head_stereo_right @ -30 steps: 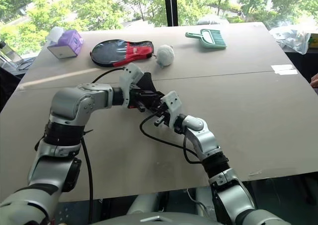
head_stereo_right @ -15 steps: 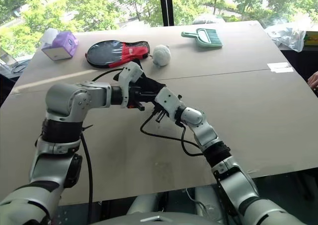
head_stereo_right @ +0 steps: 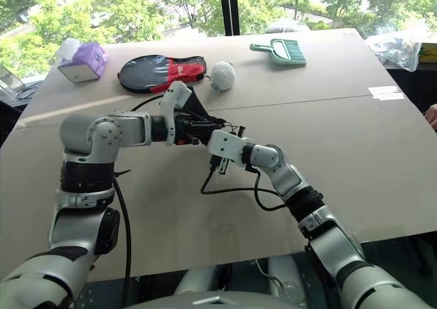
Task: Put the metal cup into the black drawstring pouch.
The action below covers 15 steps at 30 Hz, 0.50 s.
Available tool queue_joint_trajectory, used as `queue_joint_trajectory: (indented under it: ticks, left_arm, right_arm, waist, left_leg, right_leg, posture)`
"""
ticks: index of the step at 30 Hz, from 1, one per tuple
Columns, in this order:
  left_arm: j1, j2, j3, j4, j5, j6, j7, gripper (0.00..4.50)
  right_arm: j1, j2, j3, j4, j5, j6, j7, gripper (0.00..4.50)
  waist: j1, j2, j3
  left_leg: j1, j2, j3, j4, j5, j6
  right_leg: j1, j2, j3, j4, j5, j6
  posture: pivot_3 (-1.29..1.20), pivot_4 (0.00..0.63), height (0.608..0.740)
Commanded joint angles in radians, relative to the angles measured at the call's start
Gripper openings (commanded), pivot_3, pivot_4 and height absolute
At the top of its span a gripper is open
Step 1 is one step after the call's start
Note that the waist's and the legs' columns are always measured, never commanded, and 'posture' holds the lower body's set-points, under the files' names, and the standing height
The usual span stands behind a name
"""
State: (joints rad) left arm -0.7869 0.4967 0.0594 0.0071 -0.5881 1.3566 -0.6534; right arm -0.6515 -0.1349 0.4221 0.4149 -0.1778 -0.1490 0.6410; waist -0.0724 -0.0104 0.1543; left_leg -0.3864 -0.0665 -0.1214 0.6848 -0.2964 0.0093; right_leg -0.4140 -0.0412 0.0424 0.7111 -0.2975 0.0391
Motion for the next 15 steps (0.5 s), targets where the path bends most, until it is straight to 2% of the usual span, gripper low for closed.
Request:
queue_joint_trajectory:
  ticks: [1, 4, 7, 10, 12, 15]
  left_arm:
    - [0.034, 0.017, 0.006, -0.020, 0.000, -0.025, 0.002, 0.00]
    - [0.028, 0.036, 0.010, 0.034, 0.019, -0.075, -0.005, 0.00]
    - [0.027, 0.070, -0.017, 0.077, 0.045, -0.150, -0.042, 0.00]
    - [0.021, 0.077, -0.024, 0.094, 0.048, -0.183, -0.058, 0.00]
    - [0.015, 0.082, -0.020, 0.100, 0.044, -0.193, -0.068, 0.00]
    - [0.007, 0.090, -0.006, 0.092, 0.027, -0.184, -0.084, 0.00]
  right_arm:
    - [-0.014, 0.004, -0.020, -0.070, -0.005, -0.017, -0.026, 0.07]
    - [0.044, -0.038, -0.031, -0.199, 0.028, 0.057, 0.031, 0.07]
    - [0.144, -0.087, -0.072, -0.403, 0.138, 0.237, 0.108, 0.07]
    - [0.177, -0.088, -0.116, -0.522, 0.225, 0.395, 0.114, 0.07]
    - [0.176, -0.075, -0.147, -0.545, 0.252, 0.462, 0.085, 0.07]
    - [0.140, -0.057, -0.148, -0.479, 0.214, 0.479, 0.026, 0.07]
  waist:
    - [0.000, 0.000, 0.000]
    - [0.004, 0.000, 0.000]
    - [0.007, 0.000, 0.000]
    - [0.008, 0.000, 0.000]
    - [0.008, 0.000, 0.000]
    - [0.008, 0.000, 0.000]
  left_leg:
    - [0.000, 0.000, 0.000, 0.000, 0.000, 0.000]
    - [0.000, 0.000, -0.001, 0.000, 0.000, 0.000]
    - [-0.001, 0.000, -0.001, 0.000, 0.000, 0.000]
    - [-0.001, 0.000, -0.001, 0.000, 0.000, 0.000]
    - [0.000, 0.000, -0.001, 0.000, 0.000, 0.000]
    - [0.001, 0.000, -0.001, -0.001, 0.000, -0.001]
  right_leg:
    - [0.000, 0.000, 0.000, 0.000, 0.000, 0.000]
    - [0.000, 0.000, 0.000, 0.000, 0.000, 0.000]
    - [0.000, 0.000, -0.001, 0.000, 0.000, 0.000]
    - [0.000, -0.001, -0.001, -0.001, 0.000, 0.000]
    - [0.001, 0.000, -0.001, 0.000, 0.000, 0.000]
    - [0.000, 0.000, -0.001, 0.001, 0.000, 0.000]
  posture:
    - [0.00, 0.150, 0.740]
    - [0.00, 0.150, 0.740]
    - [0.00, 0.150, 0.740]
    - [0.00, 0.150, 0.740]
    - [0.00, 0.150, 0.740]
    - [0.00, 0.150, 0.740]
